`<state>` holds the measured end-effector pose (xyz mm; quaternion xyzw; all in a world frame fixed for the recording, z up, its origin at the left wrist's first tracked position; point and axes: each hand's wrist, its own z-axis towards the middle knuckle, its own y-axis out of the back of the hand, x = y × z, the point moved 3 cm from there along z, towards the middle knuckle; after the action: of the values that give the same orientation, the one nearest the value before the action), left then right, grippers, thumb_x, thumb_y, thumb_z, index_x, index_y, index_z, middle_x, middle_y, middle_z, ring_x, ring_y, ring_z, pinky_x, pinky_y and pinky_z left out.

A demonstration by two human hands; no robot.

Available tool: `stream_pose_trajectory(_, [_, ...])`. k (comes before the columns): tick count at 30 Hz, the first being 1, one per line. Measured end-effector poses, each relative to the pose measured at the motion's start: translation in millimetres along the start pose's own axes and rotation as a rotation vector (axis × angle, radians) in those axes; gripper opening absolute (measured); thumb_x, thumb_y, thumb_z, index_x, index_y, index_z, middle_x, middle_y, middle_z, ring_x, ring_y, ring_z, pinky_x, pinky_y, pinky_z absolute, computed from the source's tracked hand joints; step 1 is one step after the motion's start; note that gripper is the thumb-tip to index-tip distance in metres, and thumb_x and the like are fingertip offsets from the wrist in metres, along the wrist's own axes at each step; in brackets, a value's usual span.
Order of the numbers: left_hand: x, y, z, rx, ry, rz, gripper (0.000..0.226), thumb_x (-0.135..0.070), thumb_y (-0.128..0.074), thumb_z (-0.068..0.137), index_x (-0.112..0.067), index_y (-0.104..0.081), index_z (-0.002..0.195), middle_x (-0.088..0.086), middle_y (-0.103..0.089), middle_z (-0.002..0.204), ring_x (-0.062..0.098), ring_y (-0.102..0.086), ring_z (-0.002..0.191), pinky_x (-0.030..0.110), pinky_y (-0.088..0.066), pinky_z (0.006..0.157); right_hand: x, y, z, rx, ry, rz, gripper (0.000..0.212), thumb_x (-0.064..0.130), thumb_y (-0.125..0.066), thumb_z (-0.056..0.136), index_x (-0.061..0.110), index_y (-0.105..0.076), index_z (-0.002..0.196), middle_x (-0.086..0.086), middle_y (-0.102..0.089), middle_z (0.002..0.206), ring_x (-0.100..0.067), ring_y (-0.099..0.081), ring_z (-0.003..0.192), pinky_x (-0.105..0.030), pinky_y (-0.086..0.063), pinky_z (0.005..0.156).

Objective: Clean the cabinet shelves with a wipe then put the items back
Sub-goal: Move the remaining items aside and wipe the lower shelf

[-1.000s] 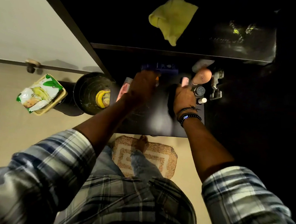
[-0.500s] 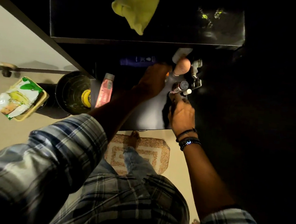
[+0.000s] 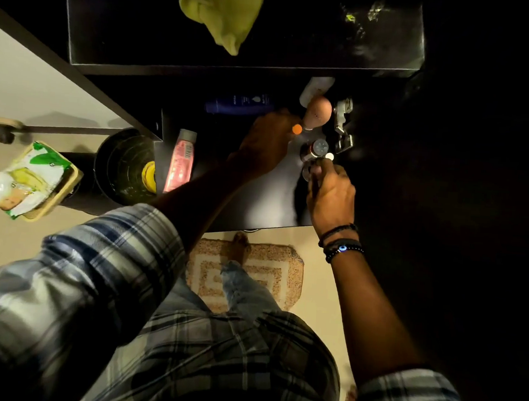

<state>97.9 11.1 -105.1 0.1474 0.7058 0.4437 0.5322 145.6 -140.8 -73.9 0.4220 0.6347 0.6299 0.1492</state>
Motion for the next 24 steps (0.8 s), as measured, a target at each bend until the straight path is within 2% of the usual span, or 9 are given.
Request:
stream_pose_trajectory(4, [3.8,15.2,-11.3,-0.025,0.045,-0.060,0.032,-0.023,-0.050,0.090,-0.011,-0.063,0.115,0.018,-0.064,0.108,0.036,-0.061,0.098,0.042,-0.047,0.082,11.2,6.9,-0.9,-0.091,0.055,-0.049,0.029,0.022,-0.052,0.092,0.005,-0.056,0.116,-0.020,-0.057,0.106,-0.039,-0.059,0.087,-0.041,-0.051,0.069])
stream_pose_trajectory(6, [16.8,22.7,-25.3,-0.073,0.105,-0.027,0.041,-0.031,-0.045,0.092,-0.010,-0.057,0.126,0.017,-0.061,0.122,0.036,-0.058,0.110,0.041,-0.044,0.091,25.9,9.4,2.2,-0.133,0.164,-0.009,0.027,0.019,-0.054,0.091,0.003,-0.058,0.112,-0.020,-0.058,0.103,-0.037,-0.058,0.087,-0.041,-0.051,0.069])
stream_pose_trajectory(9, [42.5,32.6,-52.3,-0.148,0.219,-0.026,0.046,-0.029,-0.042,0.092,-0.002,-0.053,0.128,0.024,-0.058,0.122,0.040,-0.055,0.112,0.047,-0.045,0.094,57.3,-1.7,19.8,-0.120,0.328,0.038,0.023,0.003,-0.061,0.082,0.001,-0.064,0.105,-0.020,-0.063,0.098,-0.039,-0.060,0.087,-0.039,-0.052,0.067])
stream_pose_trajectory(12, [69.4,41.0,-68.2,-0.162,0.347,0.099,0.047,-0.022,-0.049,0.090,-0.001,-0.047,0.132,0.026,-0.045,0.136,0.043,-0.039,0.127,0.052,-0.032,0.107,94.1,-25.3,46.7,-0.030,0.468,0.014,0.036,-0.004,-0.061,0.077,0.000,-0.063,0.113,-0.022,-0.066,0.108,-0.040,-0.063,0.100,-0.043,-0.055,0.082])
stream_pose_trajectory(14, [91.5,43.0,-75.0,-0.102,0.456,0.187,0.056,-0.023,-0.051,0.092,-0.006,-0.034,0.142,0.023,-0.030,0.148,0.041,-0.025,0.136,0.049,-0.022,0.113,112.9,-33.7,63.6,0.065,0.503,-0.004,0.042,-0.003,-0.054,0.082,0.000,-0.057,0.124,-0.025,-0.063,0.117,-0.041,-0.060,0.109,-0.046,-0.051,0.091])
stream_pose_trajectory(16, [107.4,45.2,-80.9,-0.093,0.466,0.169,0.060,-0.022,-0.053,0.091,-0.009,-0.028,0.144,0.022,-0.027,0.148,0.040,-0.026,0.136,0.048,-0.027,0.112,123.5,-42.9,78.9,0.203,0.469,-0.086,0.044,0.002,-0.045,0.091,0.005,-0.046,0.135,-0.022,-0.059,0.124,-0.039,-0.055,0.115,-0.044,-0.045,0.094])
stream_pose_trajectory(19, [116.1,48.4,-86.1,-0.090,0.446,0.081,0.042,-0.015,-0.052,0.093,-0.005,-0.042,0.134,0.019,-0.047,0.133,0.032,-0.049,0.119,0.037,-0.045,0.094,131.2,-57.7,95.0,0.331,0.441,-0.279,0.041,0.009,-0.039,0.097,0.008,-0.041,0.138,-0.019,-0.053,0.132,-0.035,-0.049,0.123,-0.044,-0.037,0.101])
stream_pose_trajectory(21, [118.0,49.1,-84.8,-0.066,0.488,0.060,0.034,-0.012,-0.053,0.093,-0.004,-0.048,0.126,0.018,-0.055,0.122,0.029,-0.056,0.109,0.032,-0.048,0.086,133.4,-67.3,101.4,0.349,0.447,-0.348,0.038,0.010,-0.037,0.098,0.007,-0.042,0.135,-0.018,-0.050,0.135,-0.034,-0.046,0.126,-0.045,-0.035,0.103])
stream_pose_trajectory(24, [122.5,47.1,-82.6,-0.029,0.492,0.065,0.033,-0.018,-0.057,0.091,-0.004,-0.053,0.120,0.017,-0.057,0.119,0.030,-0.057,0.106,0.034,-0.049,0.081,132.0,-76.7,108.3,0.350,0.453,-0.357,0.038,0.013,-0.036,0.099,0.006,-0.043,0.135,-0.018,-0.048,0.138,-0.034,-0.043,0.129,-0.045,-0.033,0.104])
